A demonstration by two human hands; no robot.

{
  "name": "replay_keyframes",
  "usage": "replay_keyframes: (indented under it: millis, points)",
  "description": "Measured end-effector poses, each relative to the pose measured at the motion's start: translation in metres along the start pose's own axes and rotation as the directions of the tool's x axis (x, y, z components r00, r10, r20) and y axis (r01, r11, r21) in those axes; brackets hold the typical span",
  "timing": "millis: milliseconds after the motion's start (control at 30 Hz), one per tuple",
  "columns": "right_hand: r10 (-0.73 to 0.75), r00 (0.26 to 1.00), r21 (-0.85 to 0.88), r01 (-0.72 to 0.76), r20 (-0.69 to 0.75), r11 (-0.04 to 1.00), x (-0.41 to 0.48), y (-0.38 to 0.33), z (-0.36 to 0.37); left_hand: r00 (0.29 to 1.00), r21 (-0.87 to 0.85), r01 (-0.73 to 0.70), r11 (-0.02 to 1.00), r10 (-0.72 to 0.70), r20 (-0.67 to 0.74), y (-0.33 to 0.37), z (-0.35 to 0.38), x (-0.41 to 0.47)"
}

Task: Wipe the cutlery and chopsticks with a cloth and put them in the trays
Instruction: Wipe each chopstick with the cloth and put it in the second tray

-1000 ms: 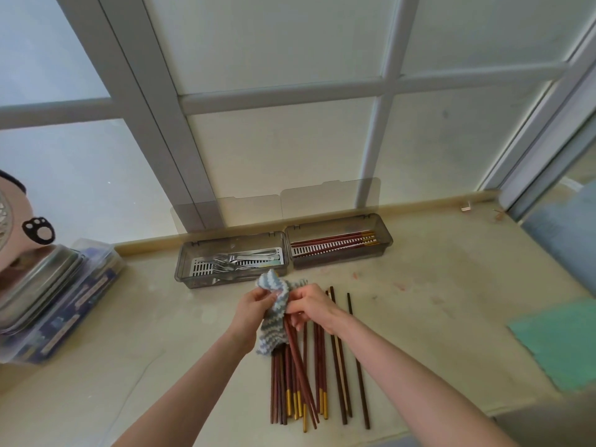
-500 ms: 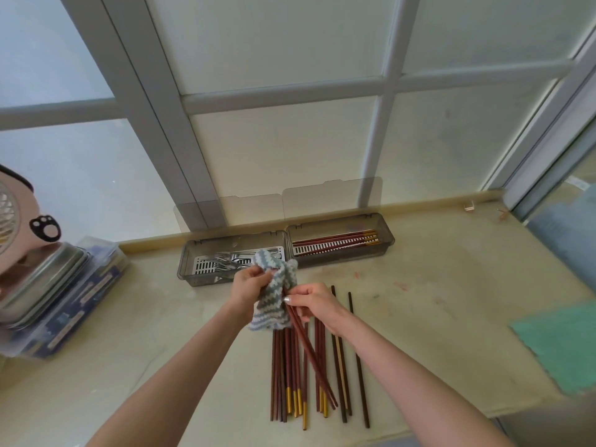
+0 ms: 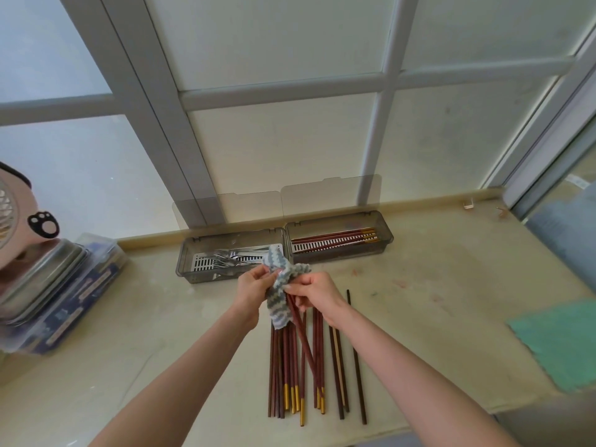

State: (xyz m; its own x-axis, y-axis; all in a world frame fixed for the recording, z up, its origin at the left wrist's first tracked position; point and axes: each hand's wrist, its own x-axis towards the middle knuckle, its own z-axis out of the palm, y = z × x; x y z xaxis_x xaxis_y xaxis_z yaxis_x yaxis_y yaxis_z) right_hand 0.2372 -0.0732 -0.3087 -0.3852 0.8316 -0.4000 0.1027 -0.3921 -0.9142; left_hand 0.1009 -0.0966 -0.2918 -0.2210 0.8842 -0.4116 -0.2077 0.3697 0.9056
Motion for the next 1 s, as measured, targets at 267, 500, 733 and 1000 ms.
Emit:
replay_keyframes:
  millis: [267, 500, 733, 1000]
  points:
    - [-0.195, 0.974, -0.151, 0.177, -0.112, 0.973, 0.011, -0.026, -0.018, 1.0, 0.168, -0.016, 0.986, 0.013, 0.017, 0.004, -0.009, 0.004]
    - [-0.142, 0.99, -0.249, 0.142, 0.016, 0.958, 0.017, -0.032, -0.012, 0.996, 0.34, -0.061, 0.938, 0.037, 0.077, 0.002, -0.006, 0.006]
    - [-0.122, 0.987, -0.347, 0.079, -0.102, 0.935, 0.023, -0.033, -0.018, 0.966, 0.537, -0.018, 0.843, -0.124, 0.227, 0.004, -0.008, 0.009]
    - [-0.16, 0.959, -0.258, 0.098, -0.234, 0.961, 0.025, -0.053, -0.062, 0.934, 0.597, -0.035, 0.801, -0.187, 0.306, -0.001, -0.022, 0.003]
